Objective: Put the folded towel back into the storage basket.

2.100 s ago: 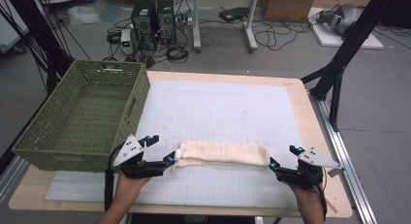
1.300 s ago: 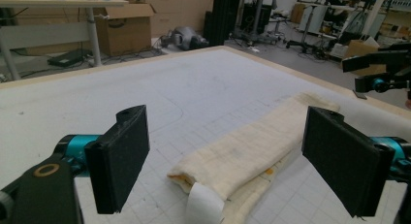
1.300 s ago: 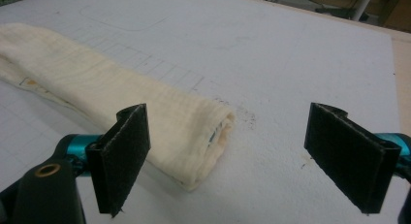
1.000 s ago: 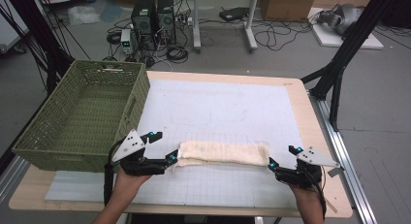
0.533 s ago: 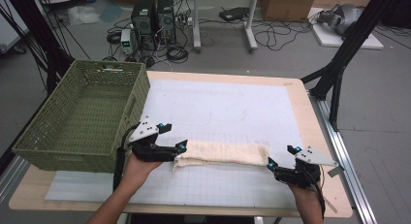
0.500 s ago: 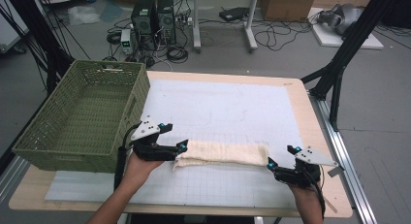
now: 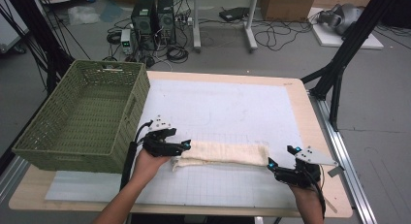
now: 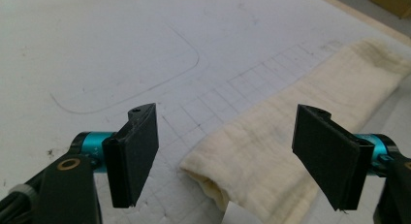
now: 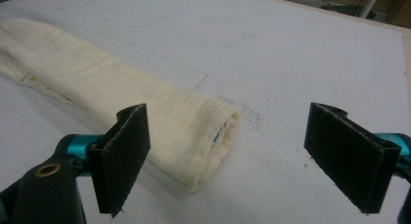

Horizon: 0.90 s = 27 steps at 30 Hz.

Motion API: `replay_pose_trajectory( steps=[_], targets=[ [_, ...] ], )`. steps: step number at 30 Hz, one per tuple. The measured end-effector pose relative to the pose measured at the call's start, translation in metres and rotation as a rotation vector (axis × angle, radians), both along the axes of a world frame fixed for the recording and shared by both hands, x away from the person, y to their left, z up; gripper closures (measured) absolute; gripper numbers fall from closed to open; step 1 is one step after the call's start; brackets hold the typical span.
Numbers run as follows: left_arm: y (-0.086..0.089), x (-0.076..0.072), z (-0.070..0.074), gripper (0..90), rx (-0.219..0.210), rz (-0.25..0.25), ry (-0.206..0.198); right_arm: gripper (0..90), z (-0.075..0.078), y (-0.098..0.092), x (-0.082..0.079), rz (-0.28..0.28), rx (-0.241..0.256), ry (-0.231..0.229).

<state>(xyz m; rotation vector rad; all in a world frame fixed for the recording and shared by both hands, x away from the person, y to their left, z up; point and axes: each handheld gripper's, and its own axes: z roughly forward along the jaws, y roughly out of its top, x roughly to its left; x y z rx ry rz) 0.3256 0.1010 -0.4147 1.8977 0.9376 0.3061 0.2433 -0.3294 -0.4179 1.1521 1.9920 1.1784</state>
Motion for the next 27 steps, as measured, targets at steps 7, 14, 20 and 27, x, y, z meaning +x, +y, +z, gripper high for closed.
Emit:
replay_pose_trajectory(
  steps=[7,14,20,27],
  targets=[
    [-0.003,0.007,-0.01,33.6,0.045,0.027,0.059,15.4,0.0,0.001,0.001,0.009,-0.011,0.0],
    [-0.006,0.01,-0.013,46.2,0.03,0.036,0.071,15.5,-0.001,0.001,0.001,0.009,-0.013,0.004],
    [-0.01,0.005,-0.021,59.0,0.103,0.033,0.068,16.0,-0.001,0.002,0.001,0.009,-0.011,0.012],
    [-0.011,-0.003,-0.031,58.8,0.144,0.033,0.068,16.3,-0.001,0.002,0.001,0.011,-0.019,0.015]
  ],
)
